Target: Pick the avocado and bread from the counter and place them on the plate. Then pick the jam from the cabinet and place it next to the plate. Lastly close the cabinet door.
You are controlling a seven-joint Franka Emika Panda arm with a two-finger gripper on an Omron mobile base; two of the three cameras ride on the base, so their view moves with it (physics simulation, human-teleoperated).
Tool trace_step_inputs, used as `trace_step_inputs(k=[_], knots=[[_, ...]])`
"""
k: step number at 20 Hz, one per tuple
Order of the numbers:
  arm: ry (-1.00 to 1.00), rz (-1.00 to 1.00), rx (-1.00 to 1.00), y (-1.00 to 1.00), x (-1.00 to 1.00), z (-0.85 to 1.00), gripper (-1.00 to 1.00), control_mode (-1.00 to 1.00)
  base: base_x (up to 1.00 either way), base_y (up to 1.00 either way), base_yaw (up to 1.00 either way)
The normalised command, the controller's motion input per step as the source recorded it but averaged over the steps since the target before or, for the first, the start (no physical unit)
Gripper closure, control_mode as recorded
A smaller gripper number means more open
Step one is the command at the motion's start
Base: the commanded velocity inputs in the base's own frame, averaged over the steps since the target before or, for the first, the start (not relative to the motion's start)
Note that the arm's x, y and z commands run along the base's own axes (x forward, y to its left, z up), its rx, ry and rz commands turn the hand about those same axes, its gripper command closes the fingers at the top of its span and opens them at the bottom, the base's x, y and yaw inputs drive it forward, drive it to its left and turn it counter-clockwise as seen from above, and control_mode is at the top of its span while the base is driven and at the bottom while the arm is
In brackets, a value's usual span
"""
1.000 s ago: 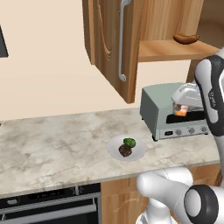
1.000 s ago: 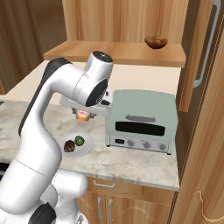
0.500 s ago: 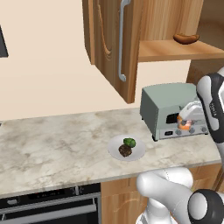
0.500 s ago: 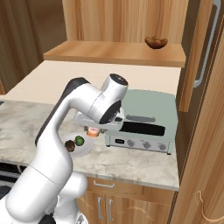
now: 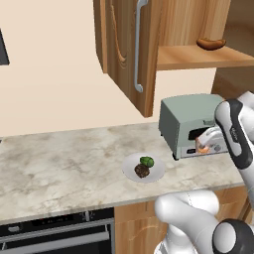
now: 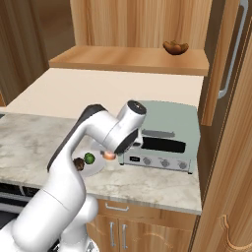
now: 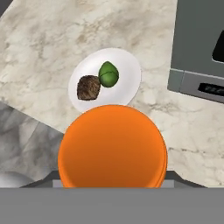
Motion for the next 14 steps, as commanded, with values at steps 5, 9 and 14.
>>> trace_step_inputs(k=[5,9,14], knots=[[-0.13,0.00,0.00,0.00,0.12,-0.42,1.00,-1.00,0.00,0.00,0.00],[-0.10,0.00,0.00,0.00,0.03,-0.48,1.00,-1.00,0.00,0.00,0.00],[-0.09,0.00,0.00,0.00,0.00,-0.53,1.00,-1.00,0.00,0.00,0.00]])
